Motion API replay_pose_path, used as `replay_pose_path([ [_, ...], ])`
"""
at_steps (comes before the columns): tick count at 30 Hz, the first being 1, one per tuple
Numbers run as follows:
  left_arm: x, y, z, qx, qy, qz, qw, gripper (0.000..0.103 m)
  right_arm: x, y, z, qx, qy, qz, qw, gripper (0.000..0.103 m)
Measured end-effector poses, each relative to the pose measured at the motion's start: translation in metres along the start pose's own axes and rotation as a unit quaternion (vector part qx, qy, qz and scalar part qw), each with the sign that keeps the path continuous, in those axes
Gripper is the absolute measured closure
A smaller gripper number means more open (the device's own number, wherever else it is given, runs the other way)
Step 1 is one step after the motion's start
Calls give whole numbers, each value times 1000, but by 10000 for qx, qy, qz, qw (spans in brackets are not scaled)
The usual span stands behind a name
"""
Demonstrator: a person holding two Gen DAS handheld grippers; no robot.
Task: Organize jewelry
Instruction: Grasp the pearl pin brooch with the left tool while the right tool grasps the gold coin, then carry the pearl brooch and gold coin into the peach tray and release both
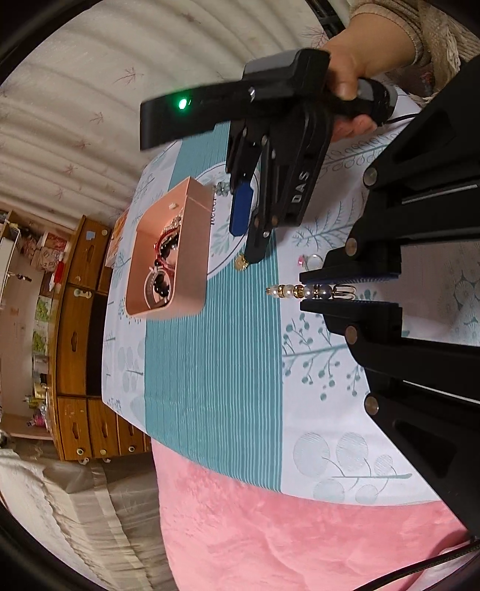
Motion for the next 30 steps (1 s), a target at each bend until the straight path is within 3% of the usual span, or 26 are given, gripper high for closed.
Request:
replay_pose_path([
  [5, -3, 2, -9, 128, -3, -17, 9999, 98, -14, -3, -7, 254, 181, -148, 9994, 66],
  [9, -4, 3, -11, 157, 38, -21, 9999, 98, -16, -4, -12, 386, 257, -126, 9988, 84],
  [15, -3, -3, -9, 95, 43, 14, 9999, 98, -12, -7, -7, 232, 261, -202, 9992, 84],
  [24, 1, -75, 11, -350, 129, 430, 9984, 98, 57, -69, 42, -838, -144, 591, 9946, 84],
  [30, -34, -133, 27, -381, 167, 499, 9979, 98, 75, -111, 80, -1319, 59, 1108, 9850, 84],
])
Point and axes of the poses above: each gripper's, at about its wrist camera, not at the fingertips, and x roughly against the way its jaws point, z to its right, y to its underside, the point moved 1 cm from there along -x, roughly the way its jaws point, and after that the axes turned 12 degrees about z, right-handed, at the moved point
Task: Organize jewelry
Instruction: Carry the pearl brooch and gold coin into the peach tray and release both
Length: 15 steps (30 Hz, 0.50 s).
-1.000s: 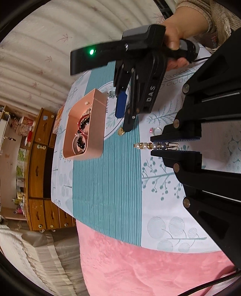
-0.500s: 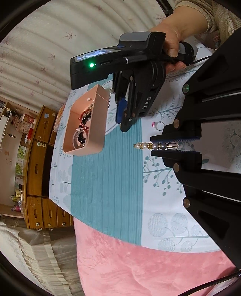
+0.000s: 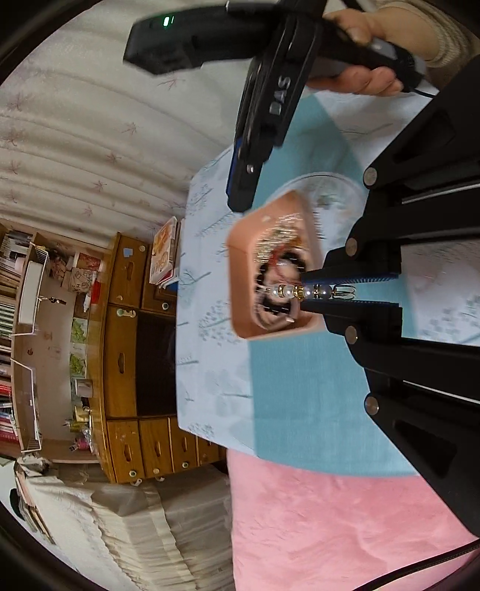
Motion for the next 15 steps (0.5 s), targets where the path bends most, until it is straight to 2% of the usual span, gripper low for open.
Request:
replay_pose_path([
  [4, -43, -19, 4, 15, -108, -146, 9998, 98, -22, -14, 24, -371, 294, 96, 9988, 84],
  [10, -105, -22, 8, 43, -240, -491, 9985, 98, -70, -8, 57, -590, 613, -222, 9961, 83],
  [13, -123, -16, 5, 125, -271, -631, 9976, 98, -89, -5, 71, -774, 620, -432, 9941, 83],
  [15, -129, -14, 4, 117, -309, -658, 9973, 90, -100, -2, 77, -876, 680, -518, 9925, 83],
])
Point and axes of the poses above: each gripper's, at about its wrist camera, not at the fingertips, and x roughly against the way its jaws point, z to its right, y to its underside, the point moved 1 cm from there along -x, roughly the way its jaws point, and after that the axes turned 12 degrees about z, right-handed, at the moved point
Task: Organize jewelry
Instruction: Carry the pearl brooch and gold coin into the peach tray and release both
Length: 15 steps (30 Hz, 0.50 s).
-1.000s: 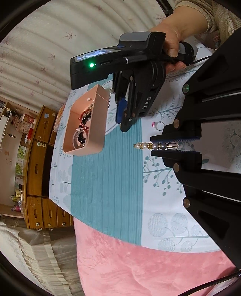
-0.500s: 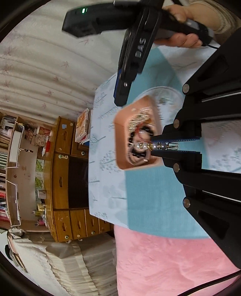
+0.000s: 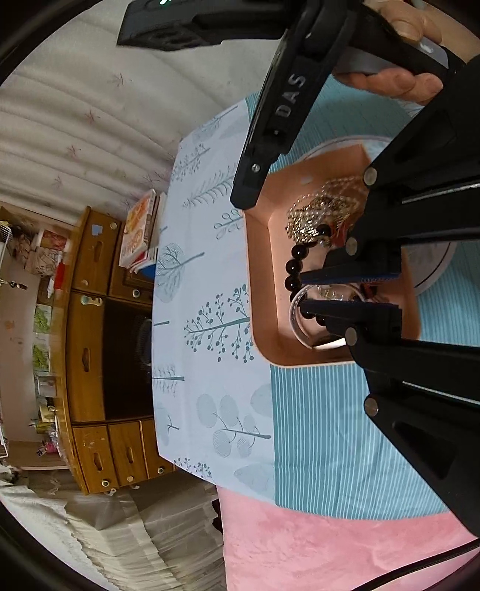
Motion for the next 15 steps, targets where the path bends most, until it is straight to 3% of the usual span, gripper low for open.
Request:
replay_pose_path([
  [4, -3, 1, -2, 49, -65, 28, 10000, 75, -9, 3, 2, -37, 106, -46, 9999, 83],
  [6, -2, 3, -3, 51, -104, 41, 9999, 55, -8, 4, 2, 37, 188, -16, 9998, 83],
  [8, 3, 4, -4, -3, -249, 146, 9996, 43, -5, 5, 5, 31, 258, 28, 9997, 83],
  [15, 28, 11, 2, -171, -304, 220, 9992, 40, 37, 9, 11, -72, 68, 62, 9999, 83],
])
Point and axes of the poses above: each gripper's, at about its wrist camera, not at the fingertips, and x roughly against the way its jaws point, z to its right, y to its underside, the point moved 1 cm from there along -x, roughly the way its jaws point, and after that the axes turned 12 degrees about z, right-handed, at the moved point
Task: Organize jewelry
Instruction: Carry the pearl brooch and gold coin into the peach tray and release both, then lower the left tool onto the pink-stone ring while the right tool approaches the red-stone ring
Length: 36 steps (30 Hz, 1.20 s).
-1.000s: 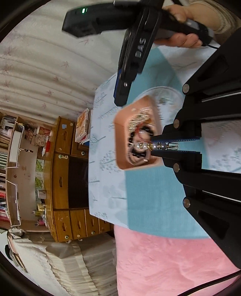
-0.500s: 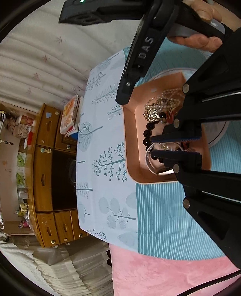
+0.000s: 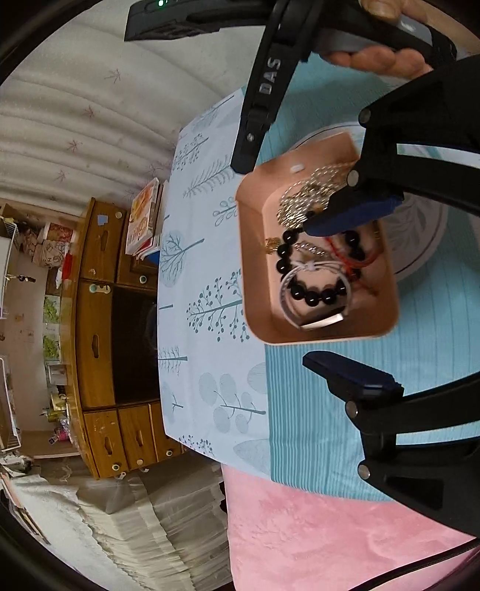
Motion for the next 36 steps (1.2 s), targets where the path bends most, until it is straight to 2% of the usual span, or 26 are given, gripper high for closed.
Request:
replay_pose_path([
  [10, 63, 26, 15, -279, 180, 249, 9991, 40, 87, 42, -2, 364, -349, 151, 9986, 83],
  [16, 94, 52, 23, -360, 37, 436, 9984, 40, 118, 83, 0, 584, -375, 235, 9973, 83],
  [17, 98, 57, 24, -368, -4, 486, 9981, 40, 119, 88, 0, 593, -381, 215, 9973, 82],
  [19, 106, 68, 25, -394, -96, 582, 9975, 40, 121, 103, -2, 658, -397, 176, 9969, 73],
  [21, 110, 79, 27, -431, -130, 601, 9972, 40, 120, 115, -5, 776, -358, 180, 9962, 69],
  [23, 112, 92, 28, -469, -117, 542, 9974, 39, 120, 127, -10, 951, -353, 174, 9947, 69],
  [26, 109, 112, 24, -443, -35, 372, 9983, 31, 119, 143, -16, 1174, -349, 159, 9923, 69],
  [32, 99, 147, 12, -376, -64, 147, 9992, 31, 100, 170, -23, 1556, -275, -29, 9874, 69],
  [36, 93, 157, 9, -397, -62, 93, 9992, 31, 87, 183, -25, 1743, -175, -135, 9845, 69],
])
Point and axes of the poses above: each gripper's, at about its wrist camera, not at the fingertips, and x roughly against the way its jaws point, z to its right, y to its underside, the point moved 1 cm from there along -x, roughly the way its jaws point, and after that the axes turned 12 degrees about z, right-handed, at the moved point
